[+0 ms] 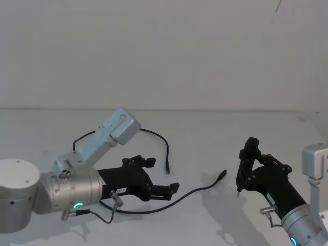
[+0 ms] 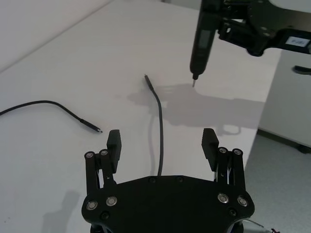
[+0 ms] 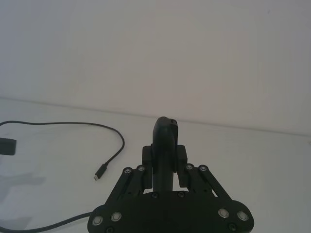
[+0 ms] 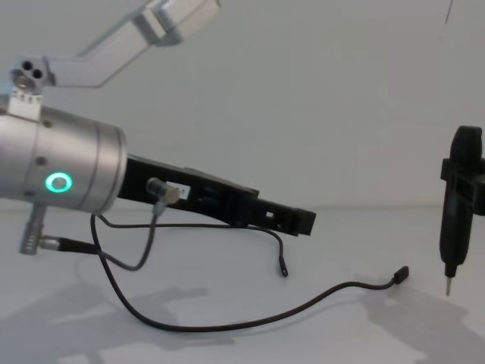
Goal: Pick up the data cable with the one hand.
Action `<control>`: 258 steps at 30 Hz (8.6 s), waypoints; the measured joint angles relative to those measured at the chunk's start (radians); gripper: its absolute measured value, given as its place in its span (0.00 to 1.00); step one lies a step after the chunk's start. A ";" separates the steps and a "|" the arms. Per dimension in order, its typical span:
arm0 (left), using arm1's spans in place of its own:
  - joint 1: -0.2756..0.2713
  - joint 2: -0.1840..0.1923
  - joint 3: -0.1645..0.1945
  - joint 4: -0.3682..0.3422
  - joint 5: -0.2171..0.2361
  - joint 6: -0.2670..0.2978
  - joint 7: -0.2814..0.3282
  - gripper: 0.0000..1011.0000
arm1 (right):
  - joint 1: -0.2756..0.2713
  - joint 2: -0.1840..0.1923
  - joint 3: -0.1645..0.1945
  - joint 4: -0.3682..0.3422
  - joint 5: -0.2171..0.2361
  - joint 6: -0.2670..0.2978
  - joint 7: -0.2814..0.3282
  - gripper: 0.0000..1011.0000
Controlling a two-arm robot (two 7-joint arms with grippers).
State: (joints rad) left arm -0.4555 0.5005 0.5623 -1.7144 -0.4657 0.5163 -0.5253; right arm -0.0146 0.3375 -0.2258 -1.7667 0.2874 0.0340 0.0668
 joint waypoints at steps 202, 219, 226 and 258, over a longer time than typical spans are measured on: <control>-0.104 -0.074 0.144 0.208 0.191 -0.437 -0.123 0.03 | 0.109 -0.033 0.073 -0.052 -0.079 -0.001 0.099 0.28; -0.104 -0.074 0.144 0.208 0.191 -0.437 -0.123 0.03 | 0.091 -0.017 0.060 -0.137 -0.153 0.074 0.080 0.28; -0.104 -0.074 0.144 0.208 0.191 -0.437 -0.123 0.03 | 0.082 -0.019 0.059 -0.164 -0.157 0.098 0.086 0.28; -0.104 -0.074 0.144 0.208 0.191 -0.437 -0.123 0.03 | 0.072 -0.023 0.090 -0.168 -0.208 0.132 0.081 0.28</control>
State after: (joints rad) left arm -0.5592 0.4261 0.7060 -1.5060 -0.2752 0.0797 -0.6481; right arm 0.0575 0.3148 -0.1355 -1.9345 0.0790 0.1658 0.1476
